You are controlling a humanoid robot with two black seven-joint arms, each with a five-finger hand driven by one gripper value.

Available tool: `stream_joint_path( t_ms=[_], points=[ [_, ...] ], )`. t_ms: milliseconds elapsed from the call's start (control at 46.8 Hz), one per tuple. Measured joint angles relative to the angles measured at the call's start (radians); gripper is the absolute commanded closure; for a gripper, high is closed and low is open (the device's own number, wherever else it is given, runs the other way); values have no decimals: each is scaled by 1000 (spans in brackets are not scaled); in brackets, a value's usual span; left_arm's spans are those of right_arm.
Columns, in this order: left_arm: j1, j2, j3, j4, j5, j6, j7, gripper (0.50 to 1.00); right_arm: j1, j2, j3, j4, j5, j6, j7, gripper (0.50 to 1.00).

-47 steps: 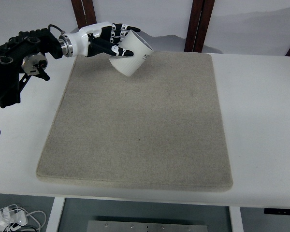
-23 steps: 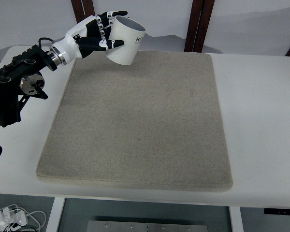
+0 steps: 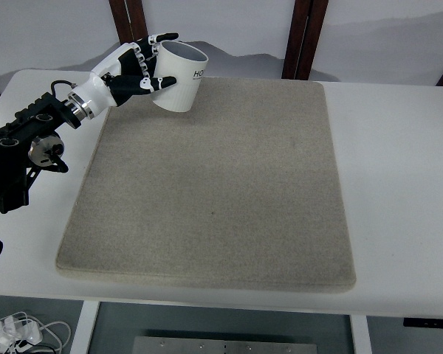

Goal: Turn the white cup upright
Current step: 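Lower the cup with the left hand and set it upright on the mat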

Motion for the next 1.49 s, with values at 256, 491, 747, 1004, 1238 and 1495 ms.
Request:
stream_joint_path(
  t_ms=[256, 491, 747, 1004, 1238, 1495],
  points=[
    [12, -3, 8, 3, 2, 0, 0, 1000, 0, 0, 0, 0, 0, 0, 0, 548],
    [54, -3, -1, 3, 2, 18, 0, 1000, 0, 0, 0, 0, 0, 0, 0, 548],
    [90, -5, -2, 2, 2, 22, 0, 1000, 0, 0, 0, 0, 0, 0, 0, 548],
    [92, -7, -5, 2, 1, 24, 0, 1000, 0, 0, 0, 0, 0, 0, 0, 548],
    [92, -11, -5, -1, 2, 49, 0, 1000, 0, 0, 0, 0, 0, 0, 0, 548],
    [92, -25, 9, 1, 2, 79, 0, 1000, 0, 0, 0, 0, 0, 0, 0, 548]
  ],
)
